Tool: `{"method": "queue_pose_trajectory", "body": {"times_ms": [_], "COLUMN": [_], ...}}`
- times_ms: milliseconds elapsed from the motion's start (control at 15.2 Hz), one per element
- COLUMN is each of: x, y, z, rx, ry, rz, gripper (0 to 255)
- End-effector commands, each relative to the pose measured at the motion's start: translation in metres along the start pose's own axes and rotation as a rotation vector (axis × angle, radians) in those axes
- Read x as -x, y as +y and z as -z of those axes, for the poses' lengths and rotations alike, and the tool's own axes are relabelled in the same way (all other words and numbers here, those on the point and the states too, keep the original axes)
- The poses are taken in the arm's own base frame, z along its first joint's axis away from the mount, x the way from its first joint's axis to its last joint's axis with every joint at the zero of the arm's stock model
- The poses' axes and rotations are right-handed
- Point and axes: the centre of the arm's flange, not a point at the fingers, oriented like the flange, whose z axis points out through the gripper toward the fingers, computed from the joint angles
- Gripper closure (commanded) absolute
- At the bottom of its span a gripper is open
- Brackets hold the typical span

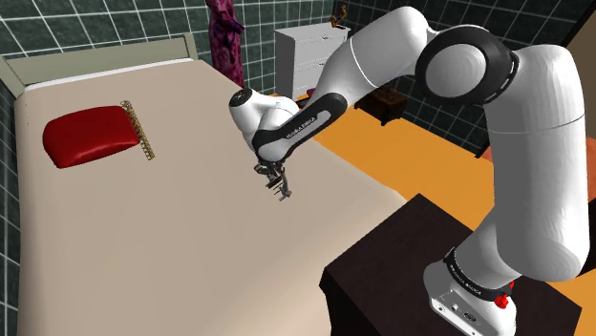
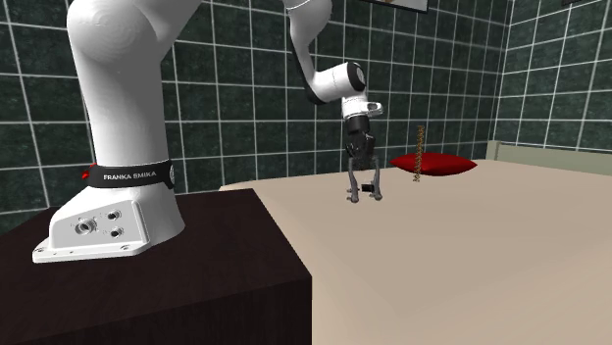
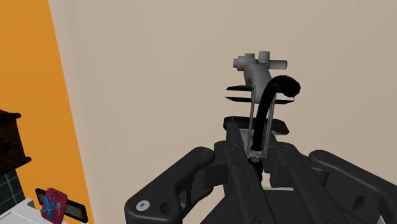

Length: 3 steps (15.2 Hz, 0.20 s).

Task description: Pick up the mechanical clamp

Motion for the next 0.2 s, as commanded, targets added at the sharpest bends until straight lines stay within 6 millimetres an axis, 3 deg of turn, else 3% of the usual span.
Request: {"method": "queue_pose_trajectory", "body": {"times_ms": [0,132], "x": [0.0003,0.0003], "y": [0.0038,0.0040], "z": [0.0099,0.0106], "rx": [0.000,0.000], "ry": [0.000,0.000], "rz": [0.000,0.000], "gripper": [255,255]}}
